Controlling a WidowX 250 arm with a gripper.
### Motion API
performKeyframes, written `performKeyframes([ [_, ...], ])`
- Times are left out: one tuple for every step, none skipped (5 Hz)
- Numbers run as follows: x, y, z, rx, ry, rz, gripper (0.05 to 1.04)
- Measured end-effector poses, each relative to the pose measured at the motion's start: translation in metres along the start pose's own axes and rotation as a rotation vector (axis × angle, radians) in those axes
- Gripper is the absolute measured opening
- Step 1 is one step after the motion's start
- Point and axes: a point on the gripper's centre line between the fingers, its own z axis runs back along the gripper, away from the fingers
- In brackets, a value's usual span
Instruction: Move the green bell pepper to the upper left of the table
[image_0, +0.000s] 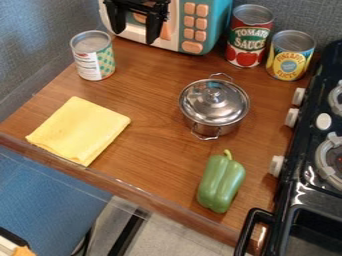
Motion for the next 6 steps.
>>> performKeyframes([
  [-0.004,-0.004,-0.016,-0.014,0.033,-0.001,1.001],
  [-0.039,-0.037,-0.021,-0.076,0.052,-0.065,1.001],
  [-0.063,-0.073,0.0,-0.077,-0.016,-0.135,1.001],
  [-0.099,-0.115,0.012,-0.088,-0.046,-0.156,1.001],
  [-0.122,-0.144,0.018,-0.08,-0.071,-0.1,1.001],
  [-0.136,-0.171,0.019,-0.057,-0.073,-0.063,1.001],
])
